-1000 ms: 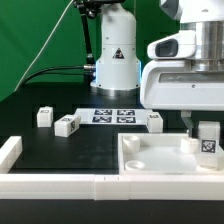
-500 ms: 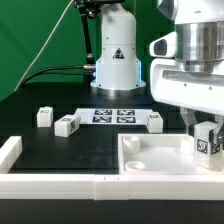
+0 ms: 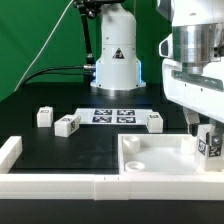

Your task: Assemble one leg

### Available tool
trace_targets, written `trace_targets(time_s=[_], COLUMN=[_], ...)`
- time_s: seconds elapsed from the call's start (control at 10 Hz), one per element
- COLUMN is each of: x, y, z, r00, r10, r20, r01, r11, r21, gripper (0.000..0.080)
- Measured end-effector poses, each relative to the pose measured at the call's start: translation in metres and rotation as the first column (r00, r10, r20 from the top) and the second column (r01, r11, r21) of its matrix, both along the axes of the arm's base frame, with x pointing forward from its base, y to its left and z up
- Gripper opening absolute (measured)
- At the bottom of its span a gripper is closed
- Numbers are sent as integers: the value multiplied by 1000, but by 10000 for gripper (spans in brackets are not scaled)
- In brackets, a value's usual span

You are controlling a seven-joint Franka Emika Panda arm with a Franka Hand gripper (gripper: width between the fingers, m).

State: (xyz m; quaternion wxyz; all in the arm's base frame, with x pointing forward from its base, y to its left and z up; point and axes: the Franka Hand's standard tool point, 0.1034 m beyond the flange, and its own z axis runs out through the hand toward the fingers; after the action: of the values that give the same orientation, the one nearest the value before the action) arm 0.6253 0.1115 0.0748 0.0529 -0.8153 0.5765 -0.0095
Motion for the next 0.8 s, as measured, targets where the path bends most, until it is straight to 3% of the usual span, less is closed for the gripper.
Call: trace_targets(time_s=[0.1, 0.2, 0.4, 0.8], x=[0, 0, -1, 3], y=[3, 6, 12, 2], z=[0, 1, 1, 2], r00=[1000, 998, 950, 673], r10=[10, 66, 312, 739], r20=[1, 6, 20, 32], r01=[-10, -66, -312, -735], r11=[1000, 998, 950, 673], r21=[1, -4, -25, -85], gripper=[528, 623, 644, 649])
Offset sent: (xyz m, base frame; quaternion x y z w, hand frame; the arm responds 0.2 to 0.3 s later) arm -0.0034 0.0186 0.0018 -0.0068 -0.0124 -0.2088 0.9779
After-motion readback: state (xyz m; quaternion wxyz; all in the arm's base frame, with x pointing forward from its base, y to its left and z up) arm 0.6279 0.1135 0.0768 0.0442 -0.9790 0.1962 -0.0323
